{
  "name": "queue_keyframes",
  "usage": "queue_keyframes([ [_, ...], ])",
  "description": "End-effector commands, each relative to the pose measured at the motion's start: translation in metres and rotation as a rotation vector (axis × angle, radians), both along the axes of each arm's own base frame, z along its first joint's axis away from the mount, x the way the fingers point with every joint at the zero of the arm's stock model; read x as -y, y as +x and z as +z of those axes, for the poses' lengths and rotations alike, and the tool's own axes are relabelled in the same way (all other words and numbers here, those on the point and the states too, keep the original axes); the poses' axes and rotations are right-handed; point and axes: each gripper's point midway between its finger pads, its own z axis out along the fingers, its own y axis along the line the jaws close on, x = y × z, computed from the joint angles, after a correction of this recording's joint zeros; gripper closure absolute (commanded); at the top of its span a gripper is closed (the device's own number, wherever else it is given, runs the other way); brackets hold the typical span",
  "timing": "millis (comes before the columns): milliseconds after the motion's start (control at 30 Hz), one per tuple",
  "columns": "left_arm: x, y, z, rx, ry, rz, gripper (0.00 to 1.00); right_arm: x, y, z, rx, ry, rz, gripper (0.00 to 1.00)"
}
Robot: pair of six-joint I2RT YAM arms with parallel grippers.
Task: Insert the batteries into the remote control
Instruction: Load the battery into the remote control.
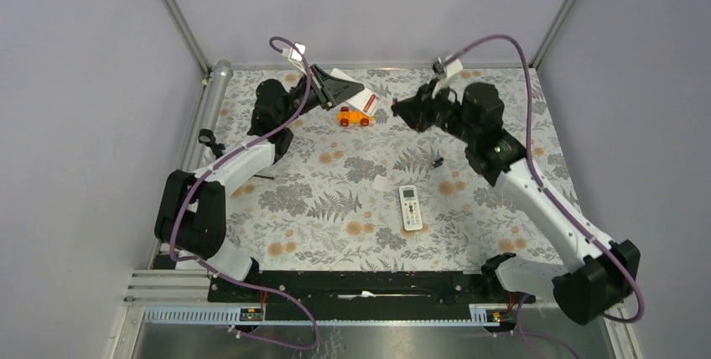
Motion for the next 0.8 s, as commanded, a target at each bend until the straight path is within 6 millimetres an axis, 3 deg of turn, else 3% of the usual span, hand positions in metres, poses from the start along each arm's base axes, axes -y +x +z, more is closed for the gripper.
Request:
queue_keyframes([
  [0,-0.005,0.019,0.033,-0.005,-0.084,0.111,1.00,0.000,0.027,0.036,-0.325,0.156,-0.202,0.96],
  [100,-0.005,0.036,0.019,-0.167,-0.085,0.166,1.00,-0.001,0.038,0.039,-0.507,0.256,-0.310,0.97],
  [233,-0.005,0.042,0.003,-0.249,-0.036,0.192,1.00,-0.019,0.038,0.037,-0.697,0.307,-0.287,0.99],
  [433,-0.003,0.045,-0.002,-0.221,-0.016,0.194,1.00,-0.037,0.029,0.006,-1.005,0.310,-0.246,0.99],
  [567,0.001,0.042,-0.007,-0.231,-0.016,0.172,1.00,-0.046,0.023,-0.015,-1.104,0.306,-0.209,0.99],
  [767,0.004,0.035,-0.013,-0.265,-0.023,0.158,1.00,-0.044,0.025,-0.018,-1.118,0.320,-0.247,0.99],
])
